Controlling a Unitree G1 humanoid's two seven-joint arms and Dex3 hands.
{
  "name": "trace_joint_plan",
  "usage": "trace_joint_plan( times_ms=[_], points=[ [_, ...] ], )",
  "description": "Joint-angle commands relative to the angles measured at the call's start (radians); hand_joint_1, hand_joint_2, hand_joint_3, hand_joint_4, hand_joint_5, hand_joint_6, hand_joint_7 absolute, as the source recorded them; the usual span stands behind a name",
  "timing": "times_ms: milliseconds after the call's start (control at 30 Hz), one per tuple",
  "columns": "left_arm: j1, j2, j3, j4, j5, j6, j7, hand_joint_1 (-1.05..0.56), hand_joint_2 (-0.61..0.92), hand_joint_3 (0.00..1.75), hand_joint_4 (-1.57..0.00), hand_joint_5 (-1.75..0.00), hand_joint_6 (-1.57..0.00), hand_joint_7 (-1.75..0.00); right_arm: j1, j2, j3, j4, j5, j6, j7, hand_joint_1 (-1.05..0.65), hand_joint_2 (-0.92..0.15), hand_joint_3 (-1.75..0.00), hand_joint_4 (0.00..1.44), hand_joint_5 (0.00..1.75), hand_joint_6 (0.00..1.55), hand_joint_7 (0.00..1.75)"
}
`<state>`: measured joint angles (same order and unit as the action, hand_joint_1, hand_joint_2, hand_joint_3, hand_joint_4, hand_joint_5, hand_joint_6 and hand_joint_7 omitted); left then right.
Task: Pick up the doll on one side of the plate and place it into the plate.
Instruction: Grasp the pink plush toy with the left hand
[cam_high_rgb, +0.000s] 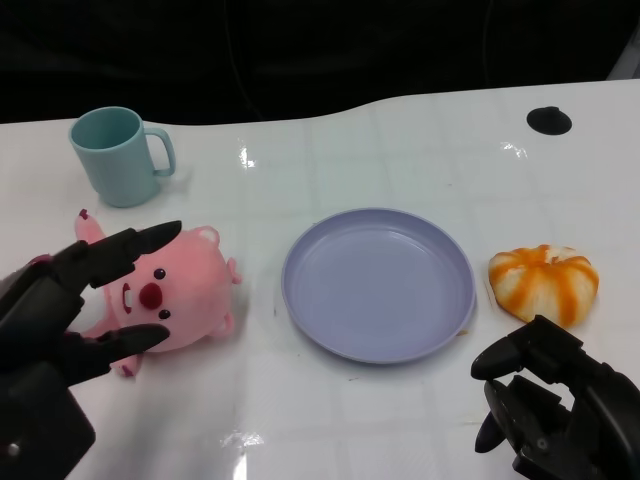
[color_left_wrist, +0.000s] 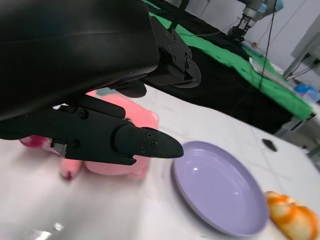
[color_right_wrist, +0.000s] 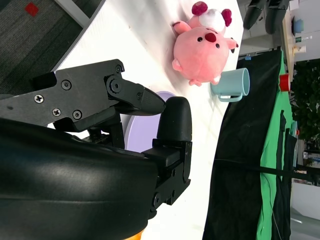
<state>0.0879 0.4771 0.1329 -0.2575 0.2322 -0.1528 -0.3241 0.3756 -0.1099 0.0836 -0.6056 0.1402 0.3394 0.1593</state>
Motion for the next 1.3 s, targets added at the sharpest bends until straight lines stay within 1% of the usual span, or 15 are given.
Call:
trace_joint_plan(
  times_ms=[33, 167, 300, 400, 667, 800, 967, 1100, 1300],
  points=[
    [-0.003, 0.044, 0.018, -0.013, 0.074, -0.015, 0.037, -0.65, 0.92, 0.06, -0.01, -0.41, -0.24, 0.0, -0.003, 0.0, 0.0, -0.007, 0.003, -0.006, -0.003, -0.28, -0.92, -0.61, 0.49, 1.75, 0.35, 1.67],
    [0.005, 0.078, 0.013, -0.046, 0.208, 0.016, 0.062, -0.68, 0.92, 0.06, 0.0, -0.33, -0.18, 0.0, -0.004, 0.001, 0.002, -0.009, 0.008, -0.005, -0.001, -0.29, -0.92, -0.61, 0.49, 1.75, 0.35, 1.67],
    [0.005, 0.088, -0.009, -0.088, 0.34, 0.067, 0.068, -0.67, 0.91, 0.03, 0.0, -0.23, -0.13, 0.0, -0.002, -0.001, 0.003, -0.014, 0.007, -0.001, -0.001, -0.3, -0.92, -0.61, 0.49, 1.75, 0.36, 1.68],
    [-0.005, 0.092, -0.031, -0.107, 0.433, 0.115, 0.056, -0.67, 0.89, 0.01, 0.0, -0.15, -0.13, 0.0, -0.001, -0.005, 0.004, -0.011, 0.001, -0.009, 0.0, -0.3, -0.92, -0.61, 0.49, 1.74, 0.36, 1.68],
    [-0.062, 0.11, -0.101, -0.098, 0.61, 0.24, 0.0, -0.71, 0.86, 0.0, 0.0, -0.08, -0.12, 0.0, 0.0, -0.007, 0.006, -0.011, -0.007, -0.016, 0.0, -0.3, -0.92, -0.61, 0.5, 1.73, 0.37, 1.68],
    [-0.094, 0.117, -0.13, -0.076, 0.642, 0.27, -0.024, -0.73, 0.87, 0.0, 0.0, -0.08, -0.11, 0.0, 0.001, -0.007, 0.006, -0.007, -0.007, -0.023, 0.001, -0.3, -0.92, -0.6, 0.5, 1.73, 0.37, 1.67],
    [-0.141, 0.128, -0.169, -0.026, 0.68, 0.301, -0.033, -0.74, 0.87, 0.0, -0.01, -0.09, -0.1, 0.0, -0.001, -0.007, 0.007, -0.008, -0.009, -0.02, -0.002, -0.3, -0.92, -0.6, 0.5, 1.73, 0.37, 1.67],
    [-0.213, 0.132, -0.214, 0.107, 0.694, 0.307, -0.021, -0.75, 0.88, 0.0, 0.0, -0.08, -0.09, 0.0, 0.0, -0.005, 0.007, -0.014, -0.006, -0.006, -0.007, -0.29, -0.92, -0.6, 0.5, 1.73, 0.37, 1.67],
    [-0.276, 0.127, -0.26, 0.213, 0.687, 0.315, -0.012, -0.74, 0.87, 0.0, -0.01, -0.09, -0.09, 0.0, 0.004, -0.005, 0.007, -0.013, -0.003, -0.016, -0.004, -0.29, -0.92, -0.6, 0.5, 1.73, 0.37, 1.68]
  ],
)
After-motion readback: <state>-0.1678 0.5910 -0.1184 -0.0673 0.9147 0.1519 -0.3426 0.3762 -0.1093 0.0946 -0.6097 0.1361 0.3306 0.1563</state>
